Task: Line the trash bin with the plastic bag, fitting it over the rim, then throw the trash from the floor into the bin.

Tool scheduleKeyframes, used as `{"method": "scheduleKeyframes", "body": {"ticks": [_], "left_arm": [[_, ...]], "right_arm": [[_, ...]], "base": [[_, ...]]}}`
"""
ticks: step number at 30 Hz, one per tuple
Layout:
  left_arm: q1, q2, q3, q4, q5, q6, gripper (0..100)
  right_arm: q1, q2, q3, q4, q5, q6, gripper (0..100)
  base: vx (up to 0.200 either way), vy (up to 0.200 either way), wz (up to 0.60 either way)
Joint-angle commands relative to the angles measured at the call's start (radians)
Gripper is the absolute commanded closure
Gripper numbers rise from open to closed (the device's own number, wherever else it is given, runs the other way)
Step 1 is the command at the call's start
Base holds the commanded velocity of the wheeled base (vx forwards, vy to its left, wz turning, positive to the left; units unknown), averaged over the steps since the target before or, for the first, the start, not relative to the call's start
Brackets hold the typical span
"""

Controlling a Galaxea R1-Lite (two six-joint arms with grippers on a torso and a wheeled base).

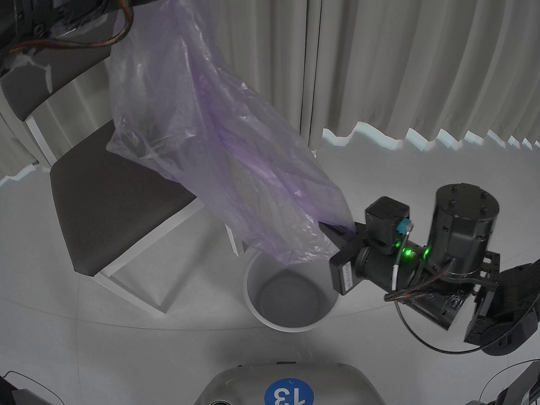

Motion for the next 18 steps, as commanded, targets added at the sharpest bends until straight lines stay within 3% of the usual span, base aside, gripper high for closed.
{"method": "scheduleKeyframes", "body": {"ticks": [1, 7, 11, 18], "left_arm": [[-0.025, 0.03, 0.009, 0.001, 0.0, -0.012, 100], [-0.021, 0.001, 0.081, 0.115, -0.007, -0.107, 100], [-0.018, -0.033, 0.153, 0.207, -0.06, -0.165, 100], [-0.018, -0.013, 0.267, 0.216, -0.095, -0.23, 100]], "right_arm": [[-0.056, -0.124, 0.074, 0.02, 0.002, 0.003, 100], [-0.119, -0.27, 0.143, 0.132, 0.004, 0.048, 100], [-0.151, -0.36, 0.163, 0.24, 0.007, 0.083, 100], [-0.205, -0.449, 0.161, 0.416, 0.013, 0.111, 100]], "base": [[0.0, 0.0, 0.0], [0.0, 0.0, 0.0], [0.0, 0.0, 0.0], [0.0, 0.0, 0.0]]}}
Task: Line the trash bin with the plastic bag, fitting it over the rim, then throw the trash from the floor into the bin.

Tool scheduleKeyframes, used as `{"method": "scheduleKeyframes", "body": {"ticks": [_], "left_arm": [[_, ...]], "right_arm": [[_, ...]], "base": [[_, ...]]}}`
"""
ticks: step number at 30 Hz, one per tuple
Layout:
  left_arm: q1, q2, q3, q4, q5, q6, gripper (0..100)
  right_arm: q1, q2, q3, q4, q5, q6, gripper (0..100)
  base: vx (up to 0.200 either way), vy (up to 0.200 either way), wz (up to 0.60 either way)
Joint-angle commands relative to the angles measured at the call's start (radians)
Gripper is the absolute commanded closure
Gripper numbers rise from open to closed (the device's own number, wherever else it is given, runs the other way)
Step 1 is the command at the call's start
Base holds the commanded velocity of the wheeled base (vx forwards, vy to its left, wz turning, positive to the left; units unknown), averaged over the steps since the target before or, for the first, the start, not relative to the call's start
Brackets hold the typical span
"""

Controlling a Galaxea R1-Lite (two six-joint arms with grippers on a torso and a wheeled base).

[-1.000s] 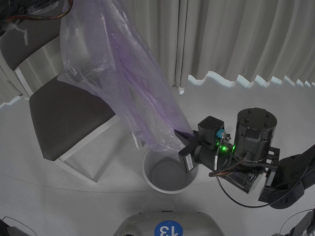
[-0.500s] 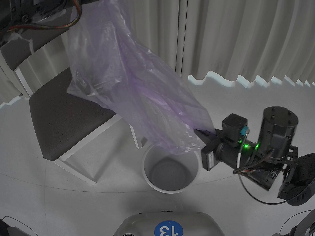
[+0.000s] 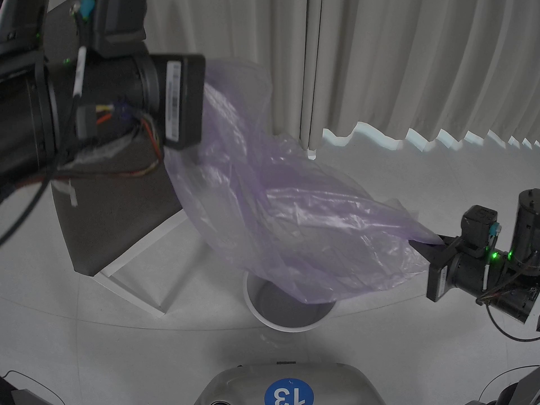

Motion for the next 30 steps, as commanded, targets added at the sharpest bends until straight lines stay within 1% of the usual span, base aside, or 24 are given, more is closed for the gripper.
{"method": "scheduleKeyframes", "body": {"ticks": [1, 6, 8, 10, 12, 14, 17, 21, 22, 26, 28, 30], "left_arm": [[0.001, 0.013, 0.074, 0.004, -0.02, -0.037, 100], [-0.001, 0.047, 0.097, 0.004, -0.023, -0.087, 100], [-0.001, 0.053, 0.114, 0.004, -0.038, -0.11, 100], [0.001, 0.059, 0.137, 0.001, -0.064, -0.132, 100], [0.007, 0.059, 0.163, 0.0, -0.087, -0.153, 100], [0.018, 0.061, 0.18, -0.004, -0.097, -0.158, 100], [0.027, 0.062, 0.196, -0.007, -0.11, -0.161, 100], [0.035, 0.061, 0.223, -0.01, -0.115, -0.169, 100], [0.035, 0.059, 0.234, -0.01, -0.115, -0.176, 100], [0.035, 0.055, 0.295, -0.013, -0.113, -0.232, 100], [0.036, 0.056, 0.32, -0.022, -0.113, -0.255, 100], [0.045, 0.059, 0.346, -0.048, -0.113, -0.27, 100]], "right_arm": [[-0.041, -0.093, 0.003, 0.067, 0.002, 0.009, 100], [-0.064, -0.086, -0.003, 0.148, 0.003, 0.009, 100], [-0.077, -0.086, -0.008, 0.197, 0.003, 0.009, 100], [-0.084, -0.093, -0.023, 0.277, 0.003, 0.009, 100], [-0.088, -0.113, -0.06, 0.39, 0.005, 0.012, 100], [-0.088, -0.13, -0.102, 0.471, 0.014, 0.038, 100], [-0.088, -0.153, -0.187, 0.594, 0.085, 0.109, 100], [-0.088, -0.187, -0.261, 0.714, 0.137, 0.155, 100], [-0.088, -0.194, -0.269, 0.729, 0.155, 0.164, 100], [-0.097, -0.21, -0.269, 0.761, 0.264, 0.219, 100], [-0.107, -0.201, -0.256, 0.76, 0.286, 0.236, 100], [-0.11, -0.197, -0.233, 0.752, 0.287, 0.239, 100]], "base": [[0.0, 0.0, 0.0], [0.0, 0.0, 0.0], [0.0, 0.0, 0.0], [0.0, 0.0, 0.0], [0.0, 0.0, 0.0], [0.0, 0.0, 0.0], [0.0, 0.0, 0.0], [0.0, 0.0, 0.0], [0.0, 0.0, 0.0], [0.0, 0.0, 0.0], [0.0, 0.0, 0.0], [0.0, 0.0, 0.0]]}}
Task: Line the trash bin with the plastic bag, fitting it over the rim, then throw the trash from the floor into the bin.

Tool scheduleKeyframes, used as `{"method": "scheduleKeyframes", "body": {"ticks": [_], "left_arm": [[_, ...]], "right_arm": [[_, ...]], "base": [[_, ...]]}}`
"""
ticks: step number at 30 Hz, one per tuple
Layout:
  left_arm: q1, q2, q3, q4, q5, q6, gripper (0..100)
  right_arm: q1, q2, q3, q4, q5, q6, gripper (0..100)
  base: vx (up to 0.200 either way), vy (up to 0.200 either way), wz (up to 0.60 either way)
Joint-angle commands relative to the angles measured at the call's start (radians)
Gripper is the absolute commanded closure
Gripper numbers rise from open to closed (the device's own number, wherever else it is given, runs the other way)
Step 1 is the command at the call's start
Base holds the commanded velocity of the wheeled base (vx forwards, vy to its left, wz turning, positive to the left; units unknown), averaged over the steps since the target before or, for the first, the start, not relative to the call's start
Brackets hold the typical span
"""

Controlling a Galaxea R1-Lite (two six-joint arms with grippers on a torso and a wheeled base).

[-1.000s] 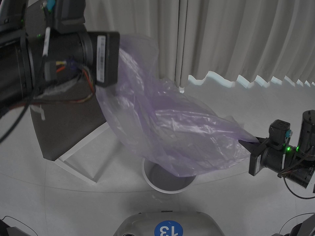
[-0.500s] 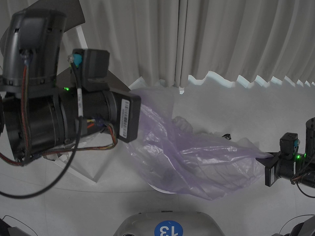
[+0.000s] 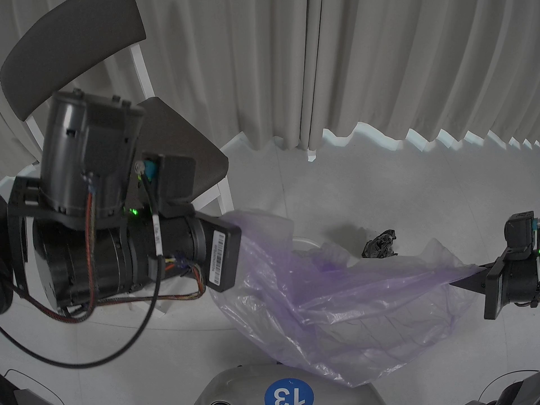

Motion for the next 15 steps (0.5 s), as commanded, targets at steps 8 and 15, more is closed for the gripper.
{"method": "scheduleKeyframes", "body": {"ticks": [8, 15], "left_arm": [[0.044, 0.034, 0.133, -0.139, -0.003, -0.026, 100], [0.075, 0.055, 0.151, -0.163, -0.034, -0.027, 100]], "right_arm": [[-0.017, 0.033, 0.059, -0.013, -0.007, 0.01, 100], [-0.051, 0.131, 0.079, -0.063, -0.056, -0.01, 100]], "base": [[0.0, 0.0, 0.0], [0.0, 0.0, 0.0]]}}
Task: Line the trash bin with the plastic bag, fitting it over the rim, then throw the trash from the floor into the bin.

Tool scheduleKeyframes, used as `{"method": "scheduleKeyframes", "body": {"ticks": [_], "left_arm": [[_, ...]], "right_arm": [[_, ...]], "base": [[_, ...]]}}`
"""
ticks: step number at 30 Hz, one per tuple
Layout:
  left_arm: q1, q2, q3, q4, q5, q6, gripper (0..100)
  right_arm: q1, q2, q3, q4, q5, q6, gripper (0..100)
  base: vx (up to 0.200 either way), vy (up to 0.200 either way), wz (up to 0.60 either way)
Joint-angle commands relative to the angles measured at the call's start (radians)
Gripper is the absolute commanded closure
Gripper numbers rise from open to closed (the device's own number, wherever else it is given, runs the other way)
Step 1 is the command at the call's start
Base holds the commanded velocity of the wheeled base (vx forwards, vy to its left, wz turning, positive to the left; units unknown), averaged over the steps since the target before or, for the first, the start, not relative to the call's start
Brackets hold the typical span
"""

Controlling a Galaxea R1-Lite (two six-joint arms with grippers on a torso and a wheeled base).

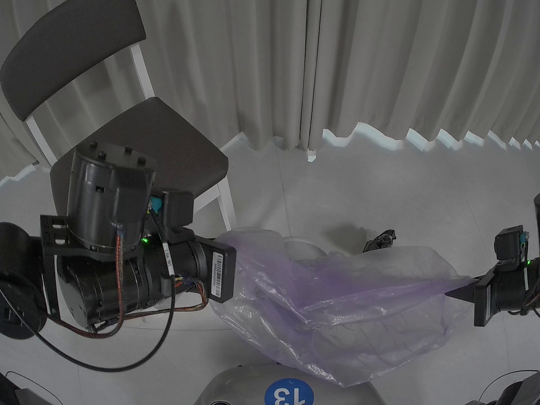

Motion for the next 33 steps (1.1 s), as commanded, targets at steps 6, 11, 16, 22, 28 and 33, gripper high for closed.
{"method": "scheduleKeyframes", "body": {"ticks": [6, 11, 16, 22, 28, 33], "left_arm": [[0.04, 0.012, 0.029, -0.004, -0.017, -0.002, 100], [0.055, 0.016, 0.044, -0.002, -0.019, -0.009, 100], [0.055, 0.022, 0.079, -0.004, -0.02, -0.051, 100], [0.067, 0.046, 0.101, -0.007, -0.058, -0.083, 100], [0.072, 0.115, 0.138, -0.125, -0.062, -0.127, 100], [0.073, 0.141, 0.151, -0.145, -0.063, -0.127, 100]], "right_arm": [[-0.051, 0.181, 0.038, -0.185, -0.021, -0.095, 100], [-0.047, 0.232, 0.038, -0.274, -0.02, -0.11, 100], [-0.044, 0.256, 0.042, -0.274, -0.013, -0.107, 100], [-0.045, 0.312, 0.052, -0.277, -0.013, -0.1, 100], [-0.06, 0.39, 0.058, -0.302, -0.006, -0.098, 100], [-0.062, 0.43, 0.056, -0.345, 0.005, -0.098, 100]], "base": [[0.0, 0.0, 0.0], [0.0, 0.0, 0.0], [0.0, 0.0, 0.0], [0.0, 0.0, 0.0], [0.0, 0.0, 0.0], [0.0, 0.0, 0.0]]}}
